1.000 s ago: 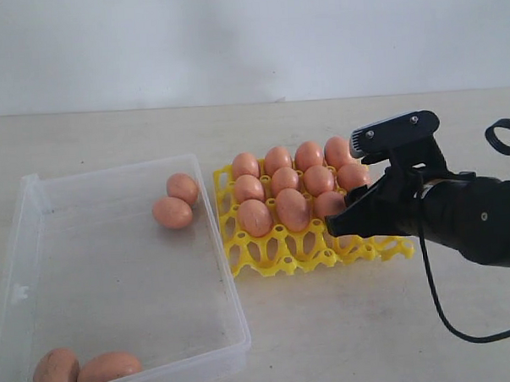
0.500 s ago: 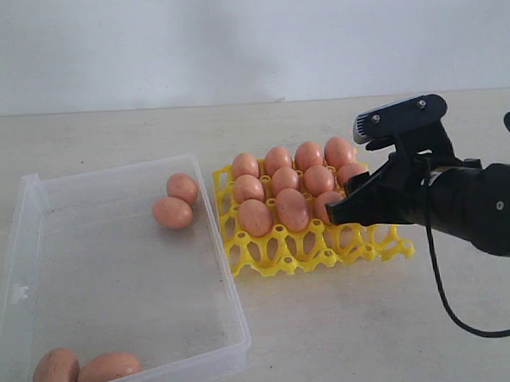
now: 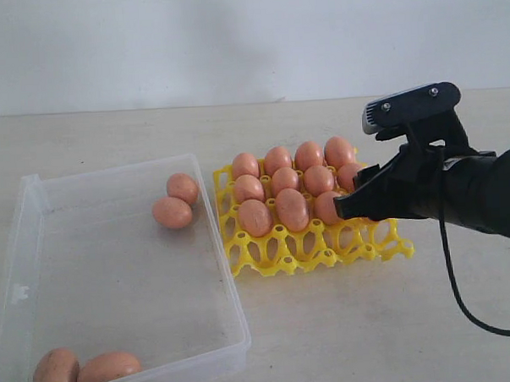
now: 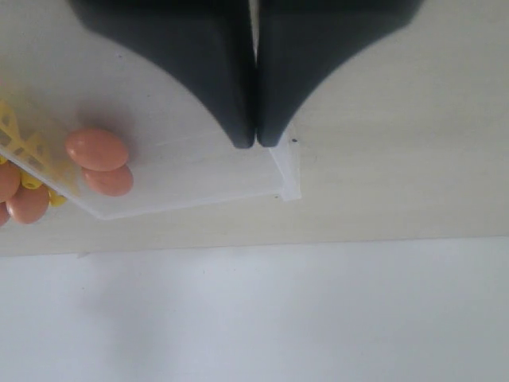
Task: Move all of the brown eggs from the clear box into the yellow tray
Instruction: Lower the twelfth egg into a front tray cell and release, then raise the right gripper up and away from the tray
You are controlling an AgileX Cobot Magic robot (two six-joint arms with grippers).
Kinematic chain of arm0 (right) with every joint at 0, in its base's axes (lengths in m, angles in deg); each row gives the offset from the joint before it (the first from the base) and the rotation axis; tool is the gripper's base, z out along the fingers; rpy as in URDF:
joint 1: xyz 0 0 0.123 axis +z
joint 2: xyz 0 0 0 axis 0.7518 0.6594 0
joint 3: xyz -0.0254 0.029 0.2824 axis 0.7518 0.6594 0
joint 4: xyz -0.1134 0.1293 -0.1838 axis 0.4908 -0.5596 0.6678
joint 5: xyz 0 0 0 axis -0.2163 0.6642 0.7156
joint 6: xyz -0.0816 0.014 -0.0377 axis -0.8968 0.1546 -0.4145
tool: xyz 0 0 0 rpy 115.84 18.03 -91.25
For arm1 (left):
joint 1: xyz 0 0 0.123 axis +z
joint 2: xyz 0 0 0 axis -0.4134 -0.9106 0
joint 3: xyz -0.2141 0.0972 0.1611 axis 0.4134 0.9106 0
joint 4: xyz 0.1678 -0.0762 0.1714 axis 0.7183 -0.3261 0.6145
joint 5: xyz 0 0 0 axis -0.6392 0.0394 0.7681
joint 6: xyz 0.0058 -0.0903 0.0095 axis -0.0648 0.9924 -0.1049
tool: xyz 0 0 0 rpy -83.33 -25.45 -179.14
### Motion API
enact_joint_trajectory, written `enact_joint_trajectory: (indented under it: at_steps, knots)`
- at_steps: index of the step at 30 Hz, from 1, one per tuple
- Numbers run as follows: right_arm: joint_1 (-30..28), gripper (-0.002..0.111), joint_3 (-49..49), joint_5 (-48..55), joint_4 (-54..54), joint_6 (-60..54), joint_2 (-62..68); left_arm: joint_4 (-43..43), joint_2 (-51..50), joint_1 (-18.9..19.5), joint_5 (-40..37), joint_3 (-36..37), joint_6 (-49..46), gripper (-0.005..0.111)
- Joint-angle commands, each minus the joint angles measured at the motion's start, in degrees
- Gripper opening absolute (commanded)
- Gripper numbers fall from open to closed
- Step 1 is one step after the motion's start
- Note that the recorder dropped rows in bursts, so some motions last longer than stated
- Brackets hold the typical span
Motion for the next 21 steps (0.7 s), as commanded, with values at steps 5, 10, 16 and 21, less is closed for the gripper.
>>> enact_joint_trajectory:
  at_steps: [5, 10, 16, 21]
  knots:
    - [0.0, 0.038, 0.0, -4.0, -8.3, -9.7, -2.2, -0.3, 0.2, -0.2, 0.1, -0.1, 0.0, -0.004]
    - [0.0, 0.038, 0.0, -7.2, -10.9, -9.8, -3.1, -0.3, 0.2, -0.2, 0.1, -0.1, 0.0, -0.004]
    - [0.0, 0.019, 0.0, -6.2, -10.9, -9.8, -3.1, -0.3, 0.2, -0.2, 0.1, -0.1, 0.0, -0.004]
    - [0.1, 0.000, 0.0, -2.5, -10.9, -9.8, -3.1, -0.3, 0.2, -0.2, 0.1, -0.1, 0.0, -0.004]
